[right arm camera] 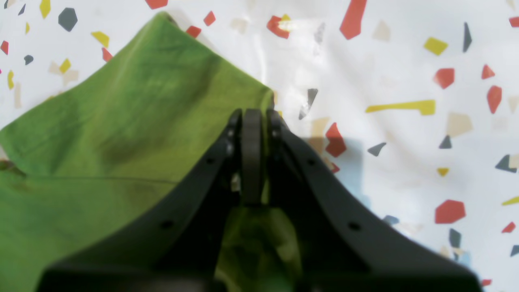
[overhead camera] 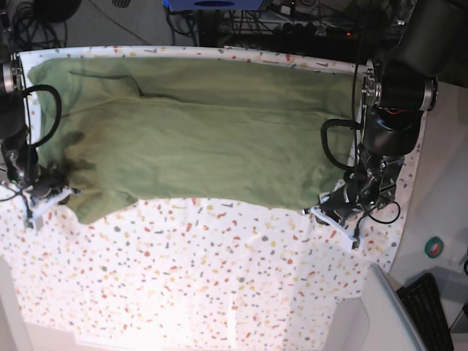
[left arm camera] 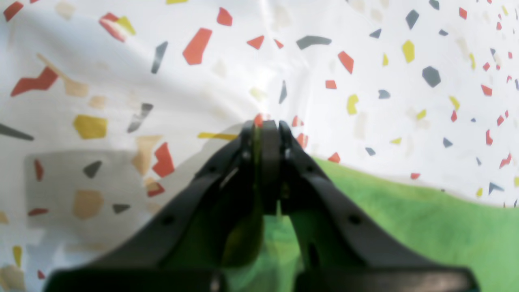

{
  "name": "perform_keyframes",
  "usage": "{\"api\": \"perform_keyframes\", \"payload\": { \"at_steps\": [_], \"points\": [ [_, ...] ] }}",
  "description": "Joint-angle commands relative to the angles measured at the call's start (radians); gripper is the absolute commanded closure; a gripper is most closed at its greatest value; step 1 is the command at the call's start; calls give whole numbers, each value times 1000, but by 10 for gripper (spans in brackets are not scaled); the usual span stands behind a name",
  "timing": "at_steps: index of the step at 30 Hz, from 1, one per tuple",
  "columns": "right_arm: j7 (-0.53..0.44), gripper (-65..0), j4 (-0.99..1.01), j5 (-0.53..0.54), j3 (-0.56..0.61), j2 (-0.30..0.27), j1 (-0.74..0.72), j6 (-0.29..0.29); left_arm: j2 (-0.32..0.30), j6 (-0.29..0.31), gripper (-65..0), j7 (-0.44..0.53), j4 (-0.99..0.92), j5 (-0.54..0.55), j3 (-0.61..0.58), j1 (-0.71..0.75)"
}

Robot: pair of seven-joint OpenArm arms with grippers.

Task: Layout the t-shirt on the table in an organized manner, then fold the t-shirt properly
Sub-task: 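Release and move both grippers to the opposite shirt edge, grasping it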

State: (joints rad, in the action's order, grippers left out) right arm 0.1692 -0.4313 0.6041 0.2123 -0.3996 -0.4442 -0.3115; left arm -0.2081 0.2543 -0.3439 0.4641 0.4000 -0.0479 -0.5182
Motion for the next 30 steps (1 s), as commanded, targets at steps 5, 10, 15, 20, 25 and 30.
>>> {"api": "perform_keyframes", "payload": {
  "at_steps": [5,10,15,20,25,30],
  "points": [
    [-20,0,-173,7,2,-34,41,-7,-20,6,0,-103,140,-3,-2,30],
    [-20,0,-254,7,-6,-49,86,-7,-27,6,0,-220,321,1,7,99],
    [-20,0,-262,7,-7,-74,100,-5,-50,6,0,-281,431,4,18,160],
    [-20,0,-260,7,-6,-75,101,1,-52,6,0,-326,508,1,124,214],
    [-13,-29,-260,7,-9,-69,101,1,-50,6,0,-330,526,-2,127,220],
    [-18,-312,-265,12,-12,-72,100,2,-50,6,0,-330,526,-2,127,220]
  ]
}}
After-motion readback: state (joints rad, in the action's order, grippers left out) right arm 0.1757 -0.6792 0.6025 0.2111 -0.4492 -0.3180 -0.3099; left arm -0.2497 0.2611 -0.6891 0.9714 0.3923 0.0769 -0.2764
